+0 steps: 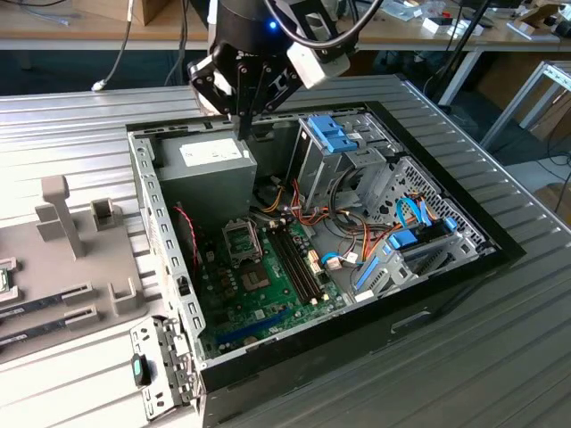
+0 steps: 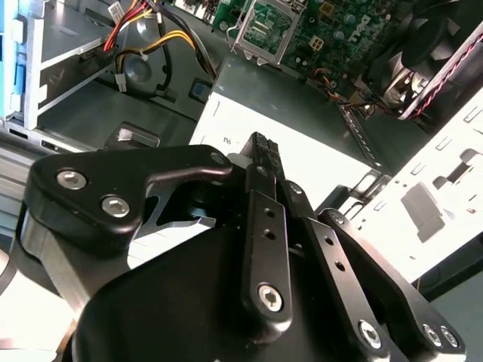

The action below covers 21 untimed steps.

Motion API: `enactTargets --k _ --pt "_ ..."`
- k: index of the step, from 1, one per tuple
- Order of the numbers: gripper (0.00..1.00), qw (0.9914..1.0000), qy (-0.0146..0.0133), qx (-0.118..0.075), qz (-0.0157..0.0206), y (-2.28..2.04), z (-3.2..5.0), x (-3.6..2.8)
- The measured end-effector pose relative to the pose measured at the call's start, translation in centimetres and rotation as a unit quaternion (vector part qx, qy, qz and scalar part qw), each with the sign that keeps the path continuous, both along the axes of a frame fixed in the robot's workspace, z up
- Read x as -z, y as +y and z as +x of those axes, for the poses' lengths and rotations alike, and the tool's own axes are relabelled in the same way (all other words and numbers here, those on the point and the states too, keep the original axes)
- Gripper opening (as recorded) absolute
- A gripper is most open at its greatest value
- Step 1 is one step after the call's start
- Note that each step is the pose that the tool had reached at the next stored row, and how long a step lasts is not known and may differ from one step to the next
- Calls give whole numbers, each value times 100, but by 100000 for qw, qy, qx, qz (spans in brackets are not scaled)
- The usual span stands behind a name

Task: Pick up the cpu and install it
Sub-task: 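Reach for the cpu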

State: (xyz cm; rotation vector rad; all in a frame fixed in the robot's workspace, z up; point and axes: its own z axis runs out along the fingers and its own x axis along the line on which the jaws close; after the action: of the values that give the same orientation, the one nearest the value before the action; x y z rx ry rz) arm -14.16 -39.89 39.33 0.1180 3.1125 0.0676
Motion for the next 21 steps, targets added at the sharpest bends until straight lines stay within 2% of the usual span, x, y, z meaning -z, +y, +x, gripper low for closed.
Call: enactTargets --k 16,21 --pt "11 100000 0 1 1 0 -75 0" --pt "11 100000 -5 1 5 0 -137 1"
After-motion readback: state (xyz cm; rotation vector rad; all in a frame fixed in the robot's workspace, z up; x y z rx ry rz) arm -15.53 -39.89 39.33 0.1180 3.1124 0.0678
